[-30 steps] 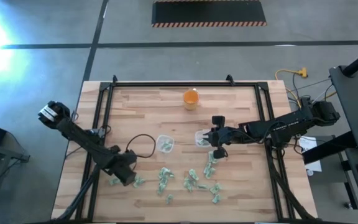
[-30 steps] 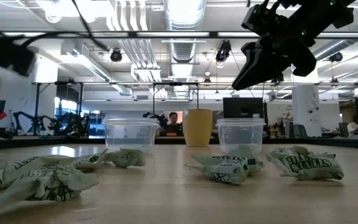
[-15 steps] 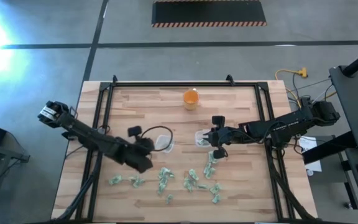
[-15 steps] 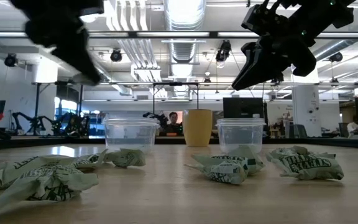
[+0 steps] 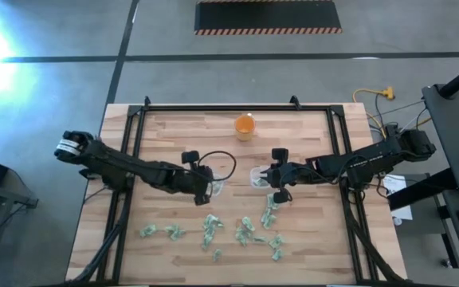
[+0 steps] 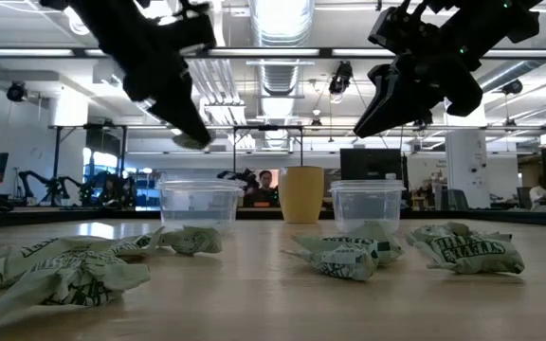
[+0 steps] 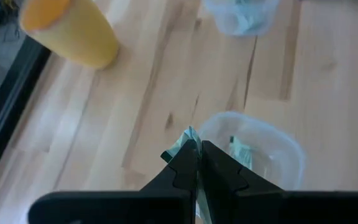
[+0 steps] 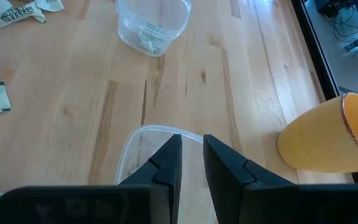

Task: Pick and place items into bin
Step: Put the green sweetener bag into the left transparent food container

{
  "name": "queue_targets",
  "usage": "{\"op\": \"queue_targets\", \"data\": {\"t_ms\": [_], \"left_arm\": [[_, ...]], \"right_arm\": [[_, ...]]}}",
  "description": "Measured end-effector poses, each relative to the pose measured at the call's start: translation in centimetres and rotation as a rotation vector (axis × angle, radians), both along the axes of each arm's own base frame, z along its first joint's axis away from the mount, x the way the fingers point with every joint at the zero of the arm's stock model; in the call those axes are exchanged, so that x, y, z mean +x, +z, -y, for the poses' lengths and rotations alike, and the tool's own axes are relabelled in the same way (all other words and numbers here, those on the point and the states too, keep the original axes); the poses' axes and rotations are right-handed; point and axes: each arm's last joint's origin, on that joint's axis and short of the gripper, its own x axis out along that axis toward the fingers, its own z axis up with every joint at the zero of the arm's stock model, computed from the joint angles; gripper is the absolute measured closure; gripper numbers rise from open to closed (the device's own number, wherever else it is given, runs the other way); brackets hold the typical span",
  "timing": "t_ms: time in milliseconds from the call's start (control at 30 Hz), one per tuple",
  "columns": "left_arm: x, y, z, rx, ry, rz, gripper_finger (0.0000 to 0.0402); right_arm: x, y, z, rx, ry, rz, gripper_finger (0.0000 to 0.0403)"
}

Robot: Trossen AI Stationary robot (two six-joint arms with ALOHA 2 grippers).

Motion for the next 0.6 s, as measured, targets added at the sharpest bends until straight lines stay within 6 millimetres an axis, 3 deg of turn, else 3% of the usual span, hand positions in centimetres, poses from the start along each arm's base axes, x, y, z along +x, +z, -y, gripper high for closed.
{"op": "queue_targets", "data": {"t_ms": [300, 600], "left_arm": [[1.5, -2.9, -0.1, -0.027, -0.043, -0.124, 0.04], [2.0, -2.3, 0.1, -0.017, -0.086, -0.087, 0.0386]], "right_arm": [[0.0, 0.0, 0.0, -0.001, 0.001, -0.001, 0.0346], [0.0, 0.0, 0.0, -0.001, 0.001, -0.002, 0.0346]]}}
